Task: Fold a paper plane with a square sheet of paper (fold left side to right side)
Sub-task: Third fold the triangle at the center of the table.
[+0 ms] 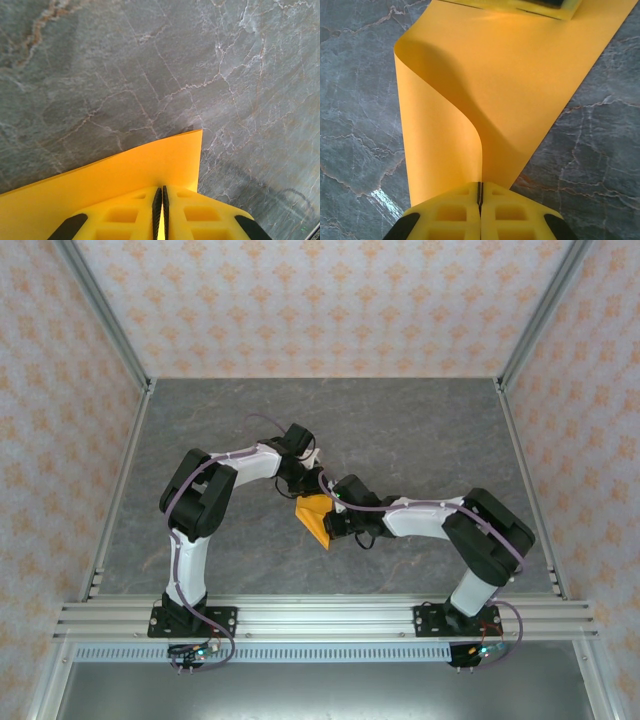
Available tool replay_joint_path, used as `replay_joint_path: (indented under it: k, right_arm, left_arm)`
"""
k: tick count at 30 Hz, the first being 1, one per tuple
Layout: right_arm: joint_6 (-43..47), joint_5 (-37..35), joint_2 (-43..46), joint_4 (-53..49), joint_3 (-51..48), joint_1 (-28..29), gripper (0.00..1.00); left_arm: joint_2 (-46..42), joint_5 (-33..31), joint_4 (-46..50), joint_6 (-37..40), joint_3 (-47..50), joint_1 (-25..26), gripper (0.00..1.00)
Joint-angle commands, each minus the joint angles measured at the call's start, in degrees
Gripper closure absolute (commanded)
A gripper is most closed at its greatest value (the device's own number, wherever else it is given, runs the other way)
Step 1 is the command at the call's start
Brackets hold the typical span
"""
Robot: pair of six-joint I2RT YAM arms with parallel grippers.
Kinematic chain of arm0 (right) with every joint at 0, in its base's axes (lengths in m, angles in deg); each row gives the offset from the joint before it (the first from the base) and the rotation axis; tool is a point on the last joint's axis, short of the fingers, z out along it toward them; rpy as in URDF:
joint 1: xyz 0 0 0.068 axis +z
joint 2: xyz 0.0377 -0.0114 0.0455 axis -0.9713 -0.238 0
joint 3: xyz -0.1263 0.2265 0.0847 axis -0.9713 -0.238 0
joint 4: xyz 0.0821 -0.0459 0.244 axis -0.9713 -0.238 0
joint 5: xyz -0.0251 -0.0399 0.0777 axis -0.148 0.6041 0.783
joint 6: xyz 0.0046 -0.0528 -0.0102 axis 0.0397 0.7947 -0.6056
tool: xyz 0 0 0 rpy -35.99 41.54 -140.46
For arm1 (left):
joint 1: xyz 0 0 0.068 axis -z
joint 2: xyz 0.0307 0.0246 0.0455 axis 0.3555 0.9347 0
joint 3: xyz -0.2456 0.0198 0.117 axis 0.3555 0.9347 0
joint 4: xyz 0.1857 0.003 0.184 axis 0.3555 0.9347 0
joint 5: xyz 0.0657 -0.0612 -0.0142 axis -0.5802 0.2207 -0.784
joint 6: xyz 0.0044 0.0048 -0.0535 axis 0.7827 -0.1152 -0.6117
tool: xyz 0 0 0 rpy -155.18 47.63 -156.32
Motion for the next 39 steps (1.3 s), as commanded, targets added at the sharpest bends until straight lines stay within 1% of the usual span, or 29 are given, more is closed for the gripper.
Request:
replay_joint_path:
  k: [1, 11, 17, 20, 25, 28, 31, 34, 36, 39]
  right_arm:
    - [0.0, -1.2, -1.0, -1.0, 1.7, -0.2, 0.94]
    - [0.1, 0.0, -2.7, -2.8, 2.3, -0.2, 0.93]
    - [0.4, -0.2, -2.9, -5.9, 1.3, -0.3, 0.94]
    - [0.5, 0.0, -2.9, -6.8, 0.8, -0.2, 0.94]
    - [1.0, -0.2, -4.0, -8.3, 1.3, 0.6, 0.94]
    - [1.0, -0.2, -4.7, -8.4, 1.7, 0.9, 0.94]
    - [0.9, -0.1, -4.9, -8.5, 1.8, 1.2, 0.94]
    - [0.9, -0.2, -4.8, -8.5, 1.7, 1.2, 0.94]
    - [0.9, -0.2, -4.6, -8.5, 1.8, 1.2, 0.94]
    - [0.9, -0.2, -4.5, -8.4, 1.9, 1.1, 0.93]
  left_arm:
    - [2.9, -2.0, 2.8, 0.1, 1.1, 1.4, 0.85]
    - [2.4, -2.0, 3.3, 0.4, 0.9, 1.4, 0.85]
    - [1.5, -2.2, 6.5, 1.7, -1.9, 1.1, 0.83]
    - [1.6, -2.1, 8.4, 2.3, -4.1, 0.5, 0.80]
    - [1.8, -1.7, 11.2, 2.6, -8.1, -0.9, 0.77]
    - [1.7, -1.3, 13.0, 2.8, -10.3, -2.1, 0.69]
    - [1.1, -1.4, 14.5, 3.3, -12.0, -3.9, 0.67]
    - [-1.2, -2.5, 15.5, 3.8, -11.2, -6.3, 0.68]
    - [-3.7, -3.3, 15.4, 4.2, -9.0, -7.5, 0.73]
    - [-8.0, -3.0, 13.4, 3.7, -3.6, -8.4, 0.83]
